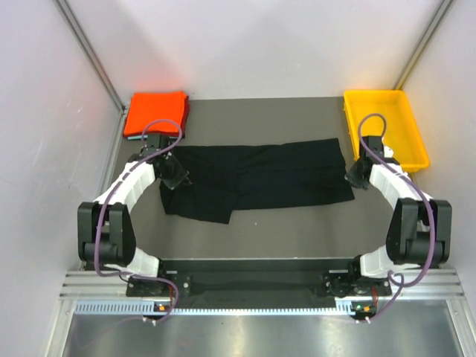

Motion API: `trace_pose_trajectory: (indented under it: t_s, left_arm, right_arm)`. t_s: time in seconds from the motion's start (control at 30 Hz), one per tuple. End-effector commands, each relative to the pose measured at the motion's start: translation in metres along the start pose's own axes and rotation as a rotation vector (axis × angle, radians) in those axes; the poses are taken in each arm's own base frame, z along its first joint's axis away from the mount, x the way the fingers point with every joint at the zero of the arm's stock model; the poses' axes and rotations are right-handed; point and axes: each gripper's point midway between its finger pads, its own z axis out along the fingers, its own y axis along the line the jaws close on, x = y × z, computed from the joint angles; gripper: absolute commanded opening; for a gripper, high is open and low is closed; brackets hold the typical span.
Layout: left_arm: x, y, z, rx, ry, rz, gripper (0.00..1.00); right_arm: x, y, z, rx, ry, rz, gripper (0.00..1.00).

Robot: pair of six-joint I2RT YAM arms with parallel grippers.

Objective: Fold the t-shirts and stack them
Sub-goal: Fold the tshirt

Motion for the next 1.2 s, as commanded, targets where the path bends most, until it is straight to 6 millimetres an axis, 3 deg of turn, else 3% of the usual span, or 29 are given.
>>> trace_pose_trajectory:
  t_s: [0.0, 0.63, 1.17]
  left_arm:
    - [-0.03, -0.015, -0.001, 0.046, -0.064, 0.014, 0.0]
    - [-0.06, -0.021, 0.02, 0.043, -0.042, -0.003, 0.0]
    - [-0.068, -0.012, 0.046, -0.014, -0.018, 0.013, 0.0]
  right_arm:
    - [-0.029, 0.018, 0.005, -0.051, -0.043, -0.054, 0.0]
    - [-0.054, 0.039, 0.023, -0.065, -0.069, -0.07, 0.0]
    - [-0.053, 0.044, 0.045, -0.028, -0.038, -0.078, 0.0]
